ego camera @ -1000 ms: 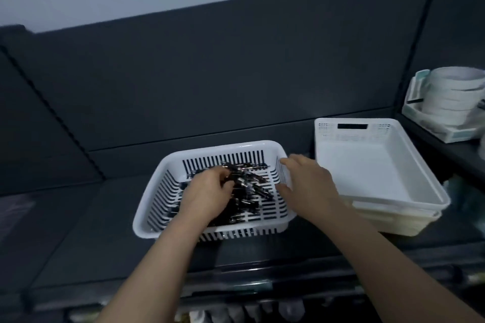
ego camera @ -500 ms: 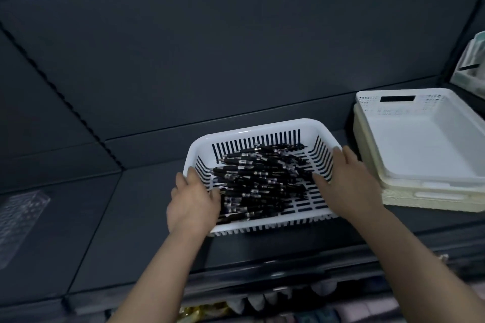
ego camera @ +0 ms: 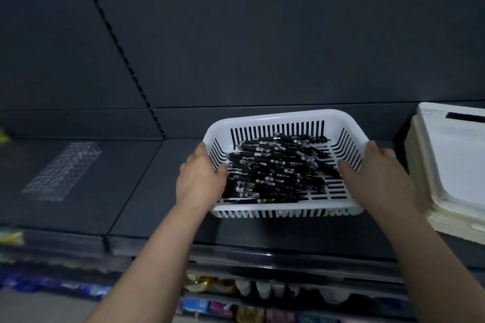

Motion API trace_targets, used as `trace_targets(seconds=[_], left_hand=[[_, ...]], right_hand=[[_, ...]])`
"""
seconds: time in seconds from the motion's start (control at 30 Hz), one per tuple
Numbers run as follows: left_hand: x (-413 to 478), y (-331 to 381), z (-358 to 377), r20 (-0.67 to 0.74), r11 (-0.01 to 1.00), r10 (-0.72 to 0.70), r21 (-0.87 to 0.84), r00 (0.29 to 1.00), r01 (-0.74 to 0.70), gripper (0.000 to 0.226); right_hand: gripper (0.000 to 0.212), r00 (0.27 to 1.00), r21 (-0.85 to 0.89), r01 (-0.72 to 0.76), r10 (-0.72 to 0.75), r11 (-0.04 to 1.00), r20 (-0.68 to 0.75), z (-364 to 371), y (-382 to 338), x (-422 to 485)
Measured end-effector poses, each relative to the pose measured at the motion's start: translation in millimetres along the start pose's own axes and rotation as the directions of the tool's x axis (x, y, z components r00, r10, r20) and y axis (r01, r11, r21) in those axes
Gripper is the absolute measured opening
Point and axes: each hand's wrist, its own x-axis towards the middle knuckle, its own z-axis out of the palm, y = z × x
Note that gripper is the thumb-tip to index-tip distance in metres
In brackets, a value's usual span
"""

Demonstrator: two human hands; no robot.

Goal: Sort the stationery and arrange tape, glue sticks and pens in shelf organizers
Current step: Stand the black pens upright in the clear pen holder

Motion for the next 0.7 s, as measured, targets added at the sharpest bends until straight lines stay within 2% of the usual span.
trace_targets(seconds=[0.2,0.33,0.47,0.7], left_hand=[[3.5,-74.6,-62.2,-0.094,0.989,-0.143,0.029,0.985,0.147,0.062],[15.4,-136.8,-98.2,-0.14,0.976,-0.203,0.046,0.969,0.211,0.065],[37.2,-200.7,-123.2,-0.118,0.97,-0.229,0.058,0.966,0.237,0.062],[83.1,-289.7,-140.8,-0.021,0.984,-0.172,0.043,0.985,0.172,0.06]], right_hand=[[0.063,0.981,0.093,0.165,-0.173,0.982,0.084,15.1,-93.4,-12.9],[0.069,0.964,0.137,0.226,-0.242,0.964,0.107,37.4,-158.9,-35.7],[0.073,0.96,0.16,0.215,-0.238,0.963,0.144,65.0,-216.1,-64.7],[0.072,0.96,0.185,0.133,-0.173,0.974,0.219,114.0,-286.8,-105.3]])
